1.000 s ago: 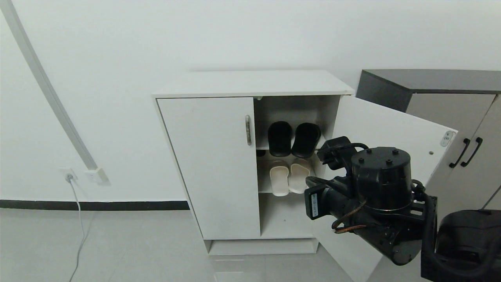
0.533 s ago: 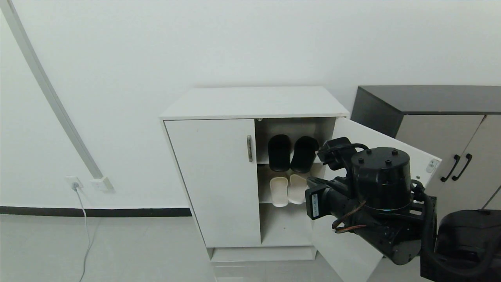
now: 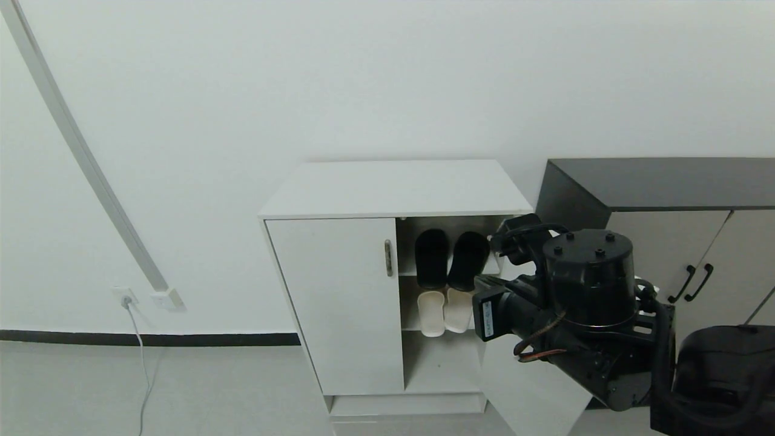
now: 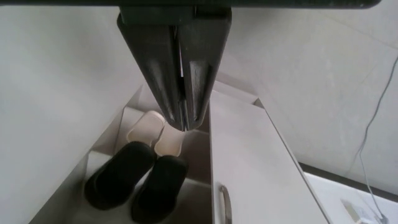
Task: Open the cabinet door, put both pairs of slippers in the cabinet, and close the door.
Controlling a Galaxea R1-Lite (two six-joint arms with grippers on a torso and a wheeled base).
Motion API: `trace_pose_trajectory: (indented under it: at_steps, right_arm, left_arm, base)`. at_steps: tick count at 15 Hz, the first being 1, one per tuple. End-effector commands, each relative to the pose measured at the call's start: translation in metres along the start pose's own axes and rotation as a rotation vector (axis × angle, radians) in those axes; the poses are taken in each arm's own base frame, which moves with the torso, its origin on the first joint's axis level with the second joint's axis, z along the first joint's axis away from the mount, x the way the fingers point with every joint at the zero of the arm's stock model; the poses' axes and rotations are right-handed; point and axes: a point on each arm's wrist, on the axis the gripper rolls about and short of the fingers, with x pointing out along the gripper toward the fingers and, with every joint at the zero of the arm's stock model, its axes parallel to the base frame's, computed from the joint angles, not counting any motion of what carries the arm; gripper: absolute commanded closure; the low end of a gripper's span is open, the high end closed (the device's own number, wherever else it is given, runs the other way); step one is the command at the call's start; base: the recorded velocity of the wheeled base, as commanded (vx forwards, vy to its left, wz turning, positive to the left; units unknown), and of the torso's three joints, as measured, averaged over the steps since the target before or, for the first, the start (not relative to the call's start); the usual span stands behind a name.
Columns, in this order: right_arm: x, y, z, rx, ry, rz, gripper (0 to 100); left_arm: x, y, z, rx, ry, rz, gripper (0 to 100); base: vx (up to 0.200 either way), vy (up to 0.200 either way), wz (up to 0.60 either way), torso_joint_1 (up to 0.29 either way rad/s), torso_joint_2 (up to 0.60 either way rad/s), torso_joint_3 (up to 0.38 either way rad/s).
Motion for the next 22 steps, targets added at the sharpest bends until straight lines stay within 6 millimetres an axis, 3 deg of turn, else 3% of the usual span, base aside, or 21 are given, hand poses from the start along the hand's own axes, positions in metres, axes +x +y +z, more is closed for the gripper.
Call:
trace_pose_trajectory:
  at_steps: [1,7,17,22]
  right_arm:
    - [0.0004,0.0002,-0.0005,-0.001,0.002,0.001,100]
    - [0.0016,0.0005,-0.0034,-0.007,0.011,0.0,100]
    - [-0.0011,-0.0011,-0.0048,-0.014,0.015,-0.002,100]
    - [-0.0008,-0.001,-0.0052,-0.016,0.017,-0.002,100]
  left_arm:
    - [0.0,0.0,0.0,0.0,0.0,0.0,100]
    - [0.0,0.0,0.0,0.0,0.0,0.0,100]
    - [0.0,0.0,0.0,-0.002,0.0,0.0,100]
    - [0.0,0.0,0.0,0.0,0.0,0.0,100]
  base:
    - [0.0,0.0,0.0,0.222,-0.54,-0.325]
    - [0.0,0.0,0.0,0.219,-0.5,-0.281]
    - [0.0,0.0,0.0,0.008,-0.02,-0.009]
    - [0.0,0.0,-0.6,0.001,0.0,0.002]
